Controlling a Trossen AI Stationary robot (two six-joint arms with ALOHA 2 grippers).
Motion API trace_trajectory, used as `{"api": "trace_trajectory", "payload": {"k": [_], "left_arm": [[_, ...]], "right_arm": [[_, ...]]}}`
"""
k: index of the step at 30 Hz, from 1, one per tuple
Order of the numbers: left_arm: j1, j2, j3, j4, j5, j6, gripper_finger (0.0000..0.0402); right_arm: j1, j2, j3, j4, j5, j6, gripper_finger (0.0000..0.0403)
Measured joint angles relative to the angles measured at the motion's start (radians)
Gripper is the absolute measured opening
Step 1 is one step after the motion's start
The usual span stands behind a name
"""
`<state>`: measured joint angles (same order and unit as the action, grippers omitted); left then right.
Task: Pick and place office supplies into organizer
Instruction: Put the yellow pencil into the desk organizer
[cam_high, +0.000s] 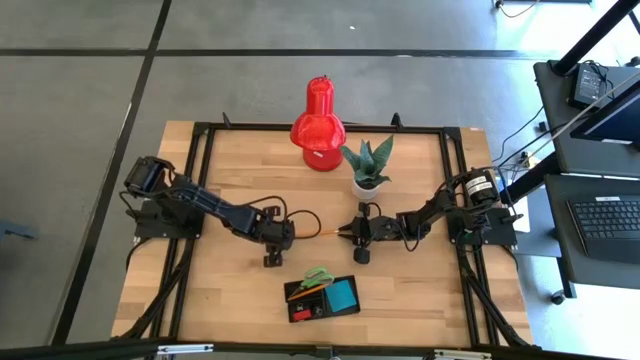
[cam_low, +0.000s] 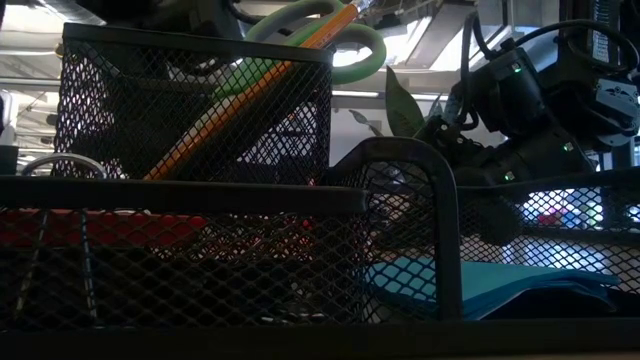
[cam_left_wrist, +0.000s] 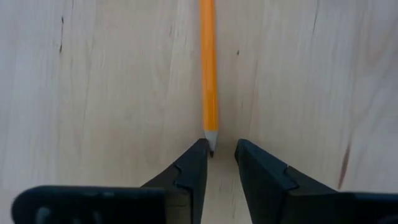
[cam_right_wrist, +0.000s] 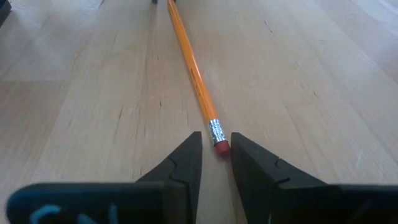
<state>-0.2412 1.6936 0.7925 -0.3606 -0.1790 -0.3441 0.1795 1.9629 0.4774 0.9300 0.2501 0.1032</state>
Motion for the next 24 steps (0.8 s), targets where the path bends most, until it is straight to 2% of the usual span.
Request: {"api": "trace_trajectory", "payload": {"k": [7, 16, 24], "left_arm": [[0.02, 0.0, 0.0, 0.002, 0.033, -0.005, 0.0078], [0.022, 0.001, 0.0, 0.002, 0.031, -0.02, 0.0009], [0.021, 0.016, 0.005, -0.005, 0.036, -0.035, 0.0003]], "right_arm": [[0.0, 0.0, 0.0, 0.0, 0.0, 0.0, 0.0088], [0.0, 0.0, 0.0, 0.0, 0.0, -0.001, 0.0088], [0.0, 0.002, -0.001, 0.035, 0.0, -0.005, 0.0088]]}}
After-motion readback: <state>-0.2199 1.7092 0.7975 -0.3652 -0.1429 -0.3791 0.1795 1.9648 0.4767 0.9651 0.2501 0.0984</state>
